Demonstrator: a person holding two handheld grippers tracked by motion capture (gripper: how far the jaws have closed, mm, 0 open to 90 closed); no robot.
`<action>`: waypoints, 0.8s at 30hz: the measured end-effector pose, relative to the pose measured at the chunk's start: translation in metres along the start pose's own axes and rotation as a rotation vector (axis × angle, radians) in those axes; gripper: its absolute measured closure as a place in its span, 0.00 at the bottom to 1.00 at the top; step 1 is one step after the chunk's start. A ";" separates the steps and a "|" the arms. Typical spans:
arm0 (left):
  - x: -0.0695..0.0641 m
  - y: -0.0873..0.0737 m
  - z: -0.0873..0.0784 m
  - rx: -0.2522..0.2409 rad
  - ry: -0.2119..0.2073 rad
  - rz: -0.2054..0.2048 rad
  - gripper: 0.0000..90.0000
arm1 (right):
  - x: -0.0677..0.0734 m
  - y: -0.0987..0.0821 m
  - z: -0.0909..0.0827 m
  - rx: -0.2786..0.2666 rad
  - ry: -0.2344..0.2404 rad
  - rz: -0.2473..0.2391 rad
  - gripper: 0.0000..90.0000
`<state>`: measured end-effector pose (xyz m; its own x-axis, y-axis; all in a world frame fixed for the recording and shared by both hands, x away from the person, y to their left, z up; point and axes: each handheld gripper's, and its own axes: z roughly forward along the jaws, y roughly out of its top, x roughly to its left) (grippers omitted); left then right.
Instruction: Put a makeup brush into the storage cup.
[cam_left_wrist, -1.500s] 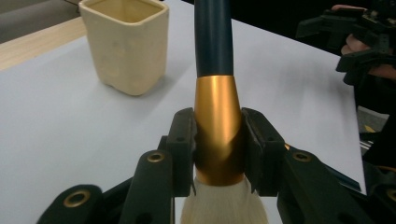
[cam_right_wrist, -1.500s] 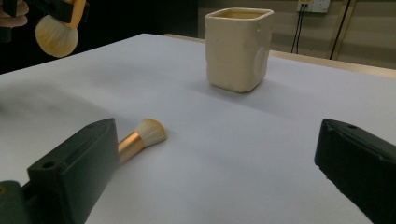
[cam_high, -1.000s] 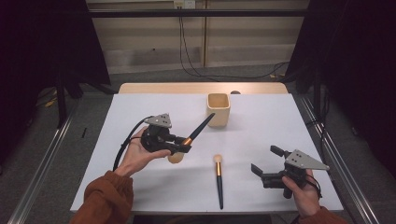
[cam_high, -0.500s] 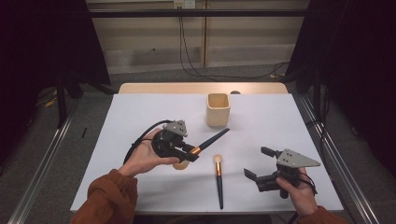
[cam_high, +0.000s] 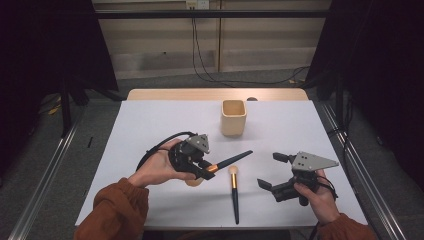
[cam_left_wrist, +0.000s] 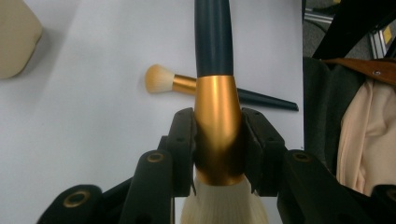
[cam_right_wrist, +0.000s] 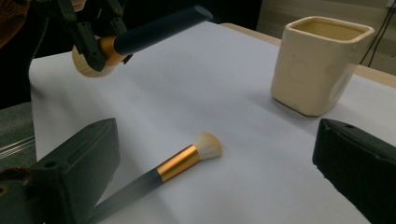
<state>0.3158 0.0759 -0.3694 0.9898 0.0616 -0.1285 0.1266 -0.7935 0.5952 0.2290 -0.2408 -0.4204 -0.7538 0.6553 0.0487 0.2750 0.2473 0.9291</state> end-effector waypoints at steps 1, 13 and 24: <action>0.000 0.001 0.001 0.010 -0.004 0.001 0.74 | 0.000 0.001 0.001 0.003 -0.001 -0.009 0.01; -0.003 0.005 0.016 0.119 -0.051 0.005 0.74 | 0.001 0.012 0.011 0.152 0.163 -0.024 0.02; -0.003 0.009 0.017 0.187 -0.064 0.013 0.74 | 0.005 0.019 0.029 0.299 0.259 -0.082 0.02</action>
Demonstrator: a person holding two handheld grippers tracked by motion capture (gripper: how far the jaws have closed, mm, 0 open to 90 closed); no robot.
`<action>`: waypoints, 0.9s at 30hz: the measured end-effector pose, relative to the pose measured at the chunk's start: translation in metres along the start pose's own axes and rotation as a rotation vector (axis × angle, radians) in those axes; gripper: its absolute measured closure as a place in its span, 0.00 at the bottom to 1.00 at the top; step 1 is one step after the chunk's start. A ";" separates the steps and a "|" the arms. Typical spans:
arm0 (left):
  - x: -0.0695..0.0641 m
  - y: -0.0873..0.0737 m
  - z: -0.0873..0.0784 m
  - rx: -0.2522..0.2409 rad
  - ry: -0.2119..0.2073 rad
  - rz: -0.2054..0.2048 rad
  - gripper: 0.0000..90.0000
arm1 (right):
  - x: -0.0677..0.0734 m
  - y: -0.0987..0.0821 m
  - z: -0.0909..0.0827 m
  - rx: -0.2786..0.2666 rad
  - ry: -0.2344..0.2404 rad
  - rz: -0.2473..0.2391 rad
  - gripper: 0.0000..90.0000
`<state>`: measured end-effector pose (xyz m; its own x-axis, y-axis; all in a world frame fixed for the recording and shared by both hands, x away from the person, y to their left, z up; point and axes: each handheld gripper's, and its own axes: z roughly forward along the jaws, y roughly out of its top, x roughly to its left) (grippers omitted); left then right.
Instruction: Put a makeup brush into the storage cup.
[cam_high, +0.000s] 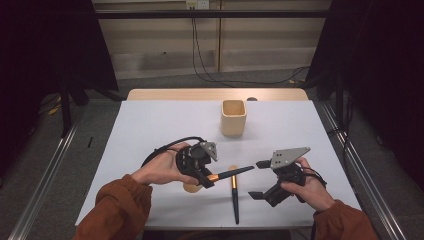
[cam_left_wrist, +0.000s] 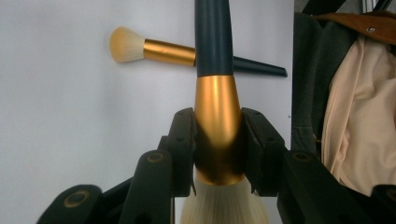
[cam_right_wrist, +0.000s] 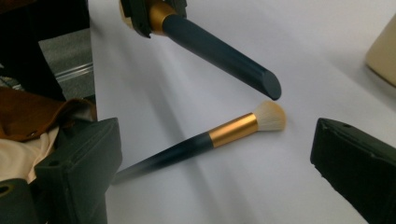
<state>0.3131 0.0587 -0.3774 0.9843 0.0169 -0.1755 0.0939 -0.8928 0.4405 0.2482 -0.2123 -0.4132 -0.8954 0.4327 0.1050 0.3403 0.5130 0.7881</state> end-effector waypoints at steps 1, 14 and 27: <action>0.000 0.000 0.000 0.004 0.001 -0.005 0.74 | 0.000 0.002 0.001 0.013 -0.002 -0.002 0.02; 0.002 0.003 0.007 0.081 -0.020 0.009 0.74 | -0.007 0.038 0.017 0.236 0.061 -0.110 0.05; 0.000 0.009 0.010 0.107 -0.037 0.022 0.74 | -0.015 0.053 0.041 0.441 0.174 -0.105 0.03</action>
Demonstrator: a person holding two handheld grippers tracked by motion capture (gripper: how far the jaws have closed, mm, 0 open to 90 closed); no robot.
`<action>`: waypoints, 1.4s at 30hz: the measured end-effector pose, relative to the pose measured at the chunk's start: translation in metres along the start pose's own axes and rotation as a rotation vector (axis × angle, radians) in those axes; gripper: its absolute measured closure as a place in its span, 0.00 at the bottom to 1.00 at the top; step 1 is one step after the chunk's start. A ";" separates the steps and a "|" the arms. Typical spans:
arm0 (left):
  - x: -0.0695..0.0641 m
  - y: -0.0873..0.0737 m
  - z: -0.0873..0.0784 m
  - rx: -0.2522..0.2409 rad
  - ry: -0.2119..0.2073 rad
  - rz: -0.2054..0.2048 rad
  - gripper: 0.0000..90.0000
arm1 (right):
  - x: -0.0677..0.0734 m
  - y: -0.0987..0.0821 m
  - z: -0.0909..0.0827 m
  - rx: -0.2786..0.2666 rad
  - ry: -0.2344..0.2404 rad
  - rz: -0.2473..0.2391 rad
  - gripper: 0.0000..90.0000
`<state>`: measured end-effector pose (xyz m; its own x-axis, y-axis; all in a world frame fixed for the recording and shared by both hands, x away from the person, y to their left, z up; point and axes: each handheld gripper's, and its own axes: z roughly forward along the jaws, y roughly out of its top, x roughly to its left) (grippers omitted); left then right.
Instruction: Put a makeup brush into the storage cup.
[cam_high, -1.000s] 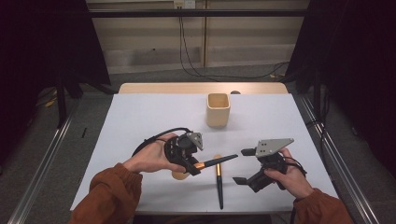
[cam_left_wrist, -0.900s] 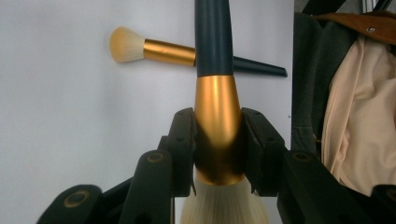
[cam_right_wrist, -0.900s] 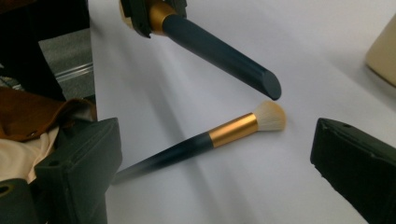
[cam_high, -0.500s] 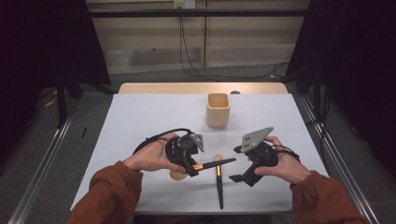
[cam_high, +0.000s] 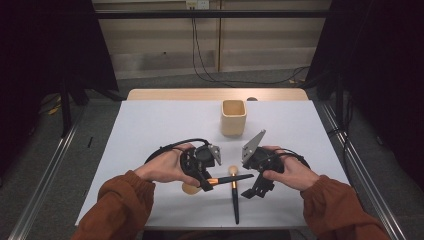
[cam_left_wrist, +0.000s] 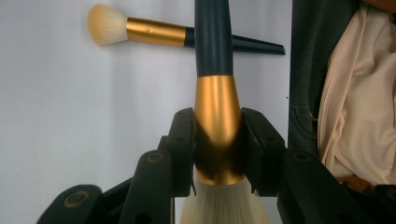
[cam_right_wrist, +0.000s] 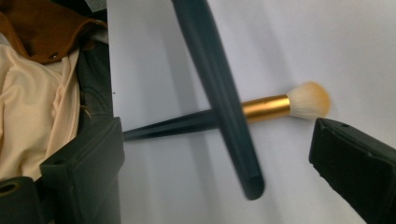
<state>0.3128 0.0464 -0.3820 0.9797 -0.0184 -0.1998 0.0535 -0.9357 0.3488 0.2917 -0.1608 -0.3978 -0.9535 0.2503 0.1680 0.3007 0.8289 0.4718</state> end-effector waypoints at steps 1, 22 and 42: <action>0.001 0.001 0.000 0.009 -0.003 0.005 0.74 | -0.001 0.001 0.000 0.016 -0.001 -0.008 0.03; 0.002 0.007 0.003 -0.007 -0.006 0.005 0.74 | -0.004 0.020 0.008 0.016 0.020 -0.061 0.15; 0.003 0.009 0.000 -0.018 0.006 0.046 0.74 | -0.005 0.027 0.014 -0.028 0.031 -0.126 0.59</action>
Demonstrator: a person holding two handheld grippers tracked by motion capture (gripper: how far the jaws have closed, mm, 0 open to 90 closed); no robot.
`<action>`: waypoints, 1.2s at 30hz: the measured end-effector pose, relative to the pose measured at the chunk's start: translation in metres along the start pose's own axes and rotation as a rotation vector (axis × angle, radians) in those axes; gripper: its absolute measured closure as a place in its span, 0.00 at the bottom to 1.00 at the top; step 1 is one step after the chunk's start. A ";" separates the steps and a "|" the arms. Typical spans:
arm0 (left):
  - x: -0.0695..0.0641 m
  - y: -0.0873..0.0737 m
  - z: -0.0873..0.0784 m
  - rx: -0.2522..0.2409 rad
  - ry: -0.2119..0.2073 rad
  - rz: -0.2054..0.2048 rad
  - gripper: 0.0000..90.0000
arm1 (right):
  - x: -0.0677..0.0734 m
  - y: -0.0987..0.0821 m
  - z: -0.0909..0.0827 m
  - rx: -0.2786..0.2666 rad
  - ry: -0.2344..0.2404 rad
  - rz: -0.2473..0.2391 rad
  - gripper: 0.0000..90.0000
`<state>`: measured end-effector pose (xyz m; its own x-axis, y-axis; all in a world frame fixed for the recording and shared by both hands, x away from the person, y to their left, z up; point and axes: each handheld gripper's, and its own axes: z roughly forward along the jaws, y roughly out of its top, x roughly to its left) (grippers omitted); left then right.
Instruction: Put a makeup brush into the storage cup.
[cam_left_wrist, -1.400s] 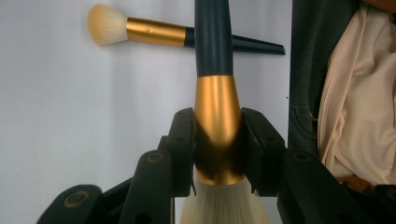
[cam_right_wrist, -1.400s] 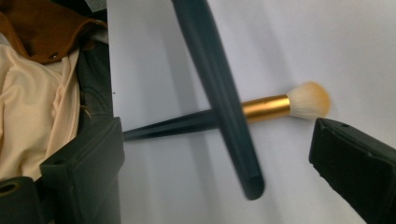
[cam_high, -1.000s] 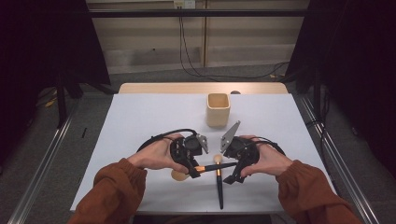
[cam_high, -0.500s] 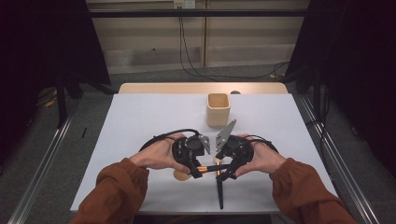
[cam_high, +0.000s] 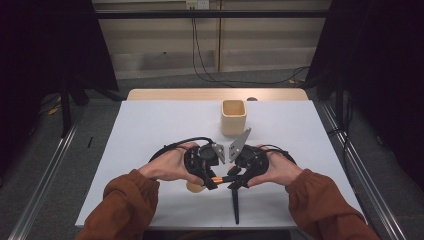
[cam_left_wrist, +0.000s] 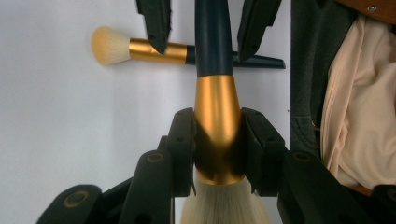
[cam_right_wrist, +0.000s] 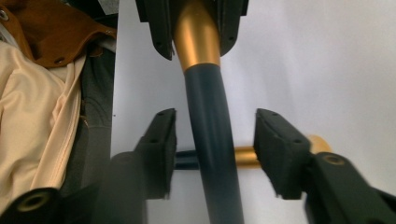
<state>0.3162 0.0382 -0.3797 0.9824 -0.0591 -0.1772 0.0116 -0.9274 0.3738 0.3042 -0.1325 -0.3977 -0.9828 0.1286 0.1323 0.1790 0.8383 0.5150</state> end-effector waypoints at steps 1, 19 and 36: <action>-0.001 0.000 0.001 -0.016 -0.008 -0.023 0.74 | 0.001 0.000 0.000 0.000 0.010 0.009 0.59; -0.002 -0.001 0.001 -0.033 0.003 -0.025 0.74 | 0.002 0.003 0.001 -0.068 0.033 -0.001 0.80; 0.003 -0.003 0.000 -0.067 0.006 -0.041 0.72 | 0.001 0.000 -0.001 -0.079 0.020 -0.011 0.83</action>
<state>0.3191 0.0406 -0.3810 0.9820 -0.0192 -0.1879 0.0639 -0.9023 0.4263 0.3037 -0.1330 -0.3969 -0.9838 0.1086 0.1429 0.1723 0.7952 0.5813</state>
